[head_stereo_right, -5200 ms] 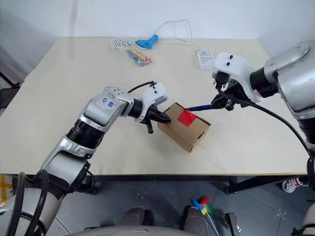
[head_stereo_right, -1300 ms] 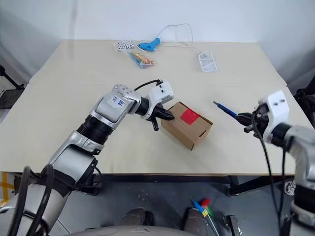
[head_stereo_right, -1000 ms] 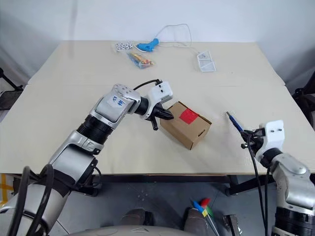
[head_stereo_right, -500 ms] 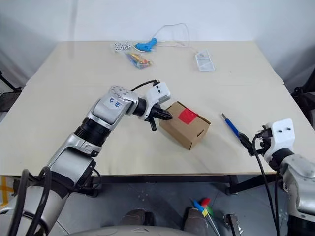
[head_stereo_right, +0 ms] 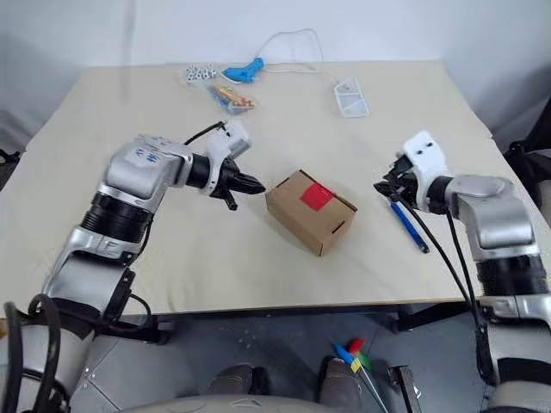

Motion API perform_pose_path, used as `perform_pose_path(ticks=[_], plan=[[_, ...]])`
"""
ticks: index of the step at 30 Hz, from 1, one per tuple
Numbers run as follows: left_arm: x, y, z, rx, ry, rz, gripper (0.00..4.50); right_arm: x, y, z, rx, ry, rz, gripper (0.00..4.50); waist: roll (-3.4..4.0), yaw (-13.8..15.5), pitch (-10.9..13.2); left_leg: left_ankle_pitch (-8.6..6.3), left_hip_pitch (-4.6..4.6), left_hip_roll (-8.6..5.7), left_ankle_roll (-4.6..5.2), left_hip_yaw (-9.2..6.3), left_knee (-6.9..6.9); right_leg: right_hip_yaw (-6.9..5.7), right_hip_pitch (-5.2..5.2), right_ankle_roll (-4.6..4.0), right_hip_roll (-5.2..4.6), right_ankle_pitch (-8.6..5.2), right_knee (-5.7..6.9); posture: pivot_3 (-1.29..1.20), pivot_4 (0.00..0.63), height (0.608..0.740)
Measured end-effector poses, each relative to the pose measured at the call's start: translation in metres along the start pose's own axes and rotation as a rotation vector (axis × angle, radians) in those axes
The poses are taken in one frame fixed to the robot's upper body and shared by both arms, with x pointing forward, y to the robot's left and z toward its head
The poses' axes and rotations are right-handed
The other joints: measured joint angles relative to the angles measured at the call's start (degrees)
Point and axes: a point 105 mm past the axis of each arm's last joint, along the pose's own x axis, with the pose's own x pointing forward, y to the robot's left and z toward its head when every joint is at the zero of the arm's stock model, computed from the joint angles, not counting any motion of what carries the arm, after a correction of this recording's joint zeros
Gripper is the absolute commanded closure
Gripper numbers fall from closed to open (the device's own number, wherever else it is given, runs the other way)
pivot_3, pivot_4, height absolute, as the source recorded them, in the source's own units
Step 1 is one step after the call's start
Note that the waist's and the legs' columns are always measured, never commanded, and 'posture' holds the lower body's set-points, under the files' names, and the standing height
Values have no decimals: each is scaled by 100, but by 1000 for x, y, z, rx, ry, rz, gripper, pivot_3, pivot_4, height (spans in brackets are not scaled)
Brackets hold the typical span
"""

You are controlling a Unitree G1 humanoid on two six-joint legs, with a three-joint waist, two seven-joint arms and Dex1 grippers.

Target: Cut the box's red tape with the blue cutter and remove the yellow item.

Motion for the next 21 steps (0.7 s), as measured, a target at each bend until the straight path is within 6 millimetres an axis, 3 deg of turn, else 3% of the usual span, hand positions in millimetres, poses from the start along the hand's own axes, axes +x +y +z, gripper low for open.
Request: perform_pose_path(ticks=[1,6,11,17,21], plan=[[-3,0,2,-16,-11,-3,4500,6,1,0,-9,10,19,4471,1,5,1,0,-4,-1,0,-2,-4,-3,-2,0,0,0,-2,0,150,740],[-17,-20,-1,-27,18,-81,4500,35,16,-9,-65,93,138,4471,2,-4,4,1,-2,-3,-4,-13,-32,-12,-8,0,1,0,-2,0,150,740],[2,-52,-39,-82,170,-228,4500,40,26,-15,-102,136,223,4471,1,-3,12,2,-3,-4,-6,-16,-34,-13,-8,1,2,0,-4,0,150,740],[8,-63,-39,-71,199,-246,4500,40,31,-14,-109,140,254,4471,2,-8,18,9,-1,1,-17,-14,-28,-9,-6,0,6,0,-3,0,150,740],[39,-56,-40,-88,181,-192,4500,37,49,-7,-132,125,308,4471,2,14,18,9,-4,-1,-17,-16,-18,-11,-2,0,6,0,-2,0,150,740]])
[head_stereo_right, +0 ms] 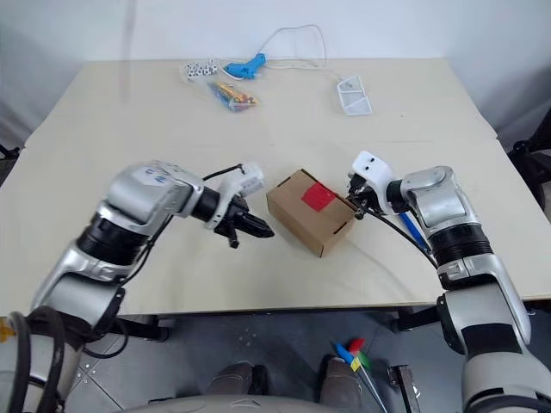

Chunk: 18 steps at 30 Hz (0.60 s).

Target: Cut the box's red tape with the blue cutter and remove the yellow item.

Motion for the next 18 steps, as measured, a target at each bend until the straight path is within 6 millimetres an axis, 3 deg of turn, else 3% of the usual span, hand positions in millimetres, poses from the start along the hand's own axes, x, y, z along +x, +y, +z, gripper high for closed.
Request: perform_pose_path(ticks=[12,18], plan=[[4,30,-2,14,13,112,4500,-9,57,6,20,9,107,4471,0,-5,0,0,1,0,0,4,1,2,-2,0,2,0,2,0,150,740],[5,37,-5,25,29,128,4500,-9,65,13,23,-2,105,4471,0,2,0,0,0,0,0,4,8,2,-1,0,2,0,4,0,150,740]])
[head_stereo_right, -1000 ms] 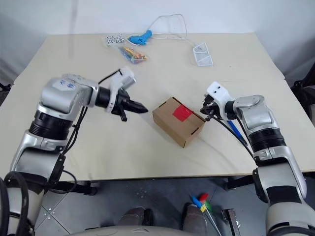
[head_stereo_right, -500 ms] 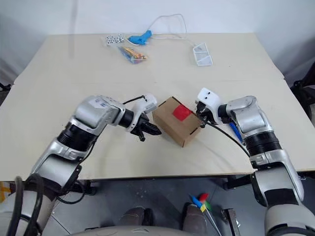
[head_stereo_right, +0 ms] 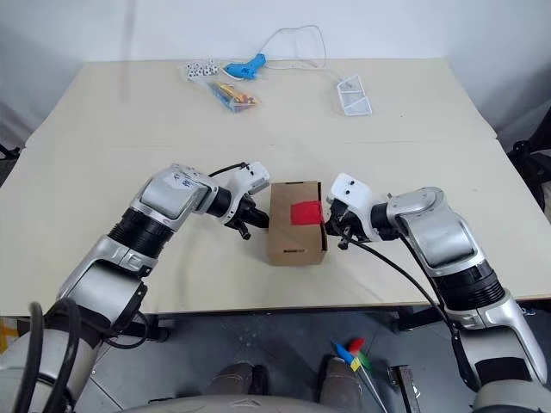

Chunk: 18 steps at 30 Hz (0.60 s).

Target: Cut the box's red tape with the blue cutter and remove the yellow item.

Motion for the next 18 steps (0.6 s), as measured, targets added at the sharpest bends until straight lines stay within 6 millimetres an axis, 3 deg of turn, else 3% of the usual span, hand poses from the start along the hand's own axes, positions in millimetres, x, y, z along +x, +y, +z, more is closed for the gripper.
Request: perform_pose_path(ticks=[6,11,14,18], plan=[[0,4,0,28,1,6,4500,0,-8,-3,-4,3,-61,4471,0,-5,0,0,0,0,0,2,1,0,0,0,0,0,1,0,150,740],[-13,24,-5,51,1,67,4500,-22,-29,-8,-39,32,-182,4471,0,-14,0,0,0,1,0,4,1,1,-2,0,0,0,2,0,150,740],[-29,43,-9,36,-11,130,4500,-38,-42,-8,-21,32,-277,3935,0,-19,0,0,1,2,0,6,1,1,-3,0,0,0,4,0,150,740],[-47,48,9,58,-84,137,4500,-55,-45,-3,65,7,-343,2556,-2,5,1,0,-6,1,0,2,4,-1,-6,0,0,0,7,0,150,740]])
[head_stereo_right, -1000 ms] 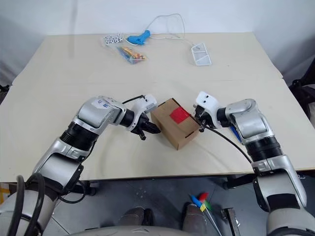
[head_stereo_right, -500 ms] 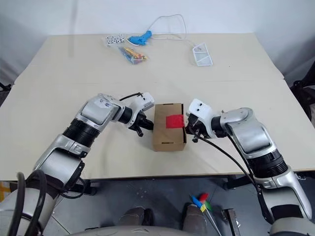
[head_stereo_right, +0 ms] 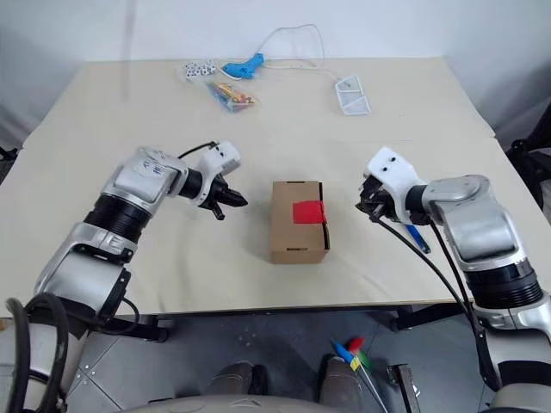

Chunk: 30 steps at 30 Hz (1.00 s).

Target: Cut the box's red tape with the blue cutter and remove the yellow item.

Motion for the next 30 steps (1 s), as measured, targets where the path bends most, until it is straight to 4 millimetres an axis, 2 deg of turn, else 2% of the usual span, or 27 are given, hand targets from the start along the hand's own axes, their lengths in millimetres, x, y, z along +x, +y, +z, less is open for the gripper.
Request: perform_pose_path(ticks=[4,7,8,11,15,19,26,30], plan=[[-15,-11,30,45,-99,-74,4500,-13,5,18,81,-34,-9,1209,0,5,0,-1,0,-1,1,-1,3,0,1,0,-1,0,1,0,150,740],[-16,-36,48,96,-151,-204,4500,-18,19,38,182,-67,23,127,0,-15,0,-1,1,3,1,-2,6,1,0,0,0,0,8,0,150,740],[-15,-47,55,121,-166,-259,4500,-16,29,47,215,-77,51,32,1,-17,0,-1,1,4,1,-2,8,1,-1,0,0,0,14,0,150,740],[-13,-59,62,153,-172,-311,4500,-10,46,51,251,-64,93,32,1,-22,0,-1,1,0,1,1,12,4,-3,0,0,0,20,0,150,740],[-9,-60,57,173,-141,-316,4500,1,51,49,297,-60,67,32,1,-11,0,-1,1,-1,1,0,16,5,-3,0,-1,0,23,0,150,740],[2,-67,52,197,-106,-343,4500,13,48,26,359,10,22,32,0,-10,0,-1,0,-3,1,0,15,4,-3,0,-2,0,25,0,150,740],[25,-77,38,208,-52,-375,4500,15,45,20,354,-16,-1,32,1,-26,-2,-1,7,0,1,4,22,10,-1,0,-1,0,31,0,150,740],[28,-76,39,237,-51,-366,4500,17,44,19,358,-18,-3,32,-3,-16,-5,-1,13,0,2,2,31,11,10,0,-2,0,35,0,150,740]])
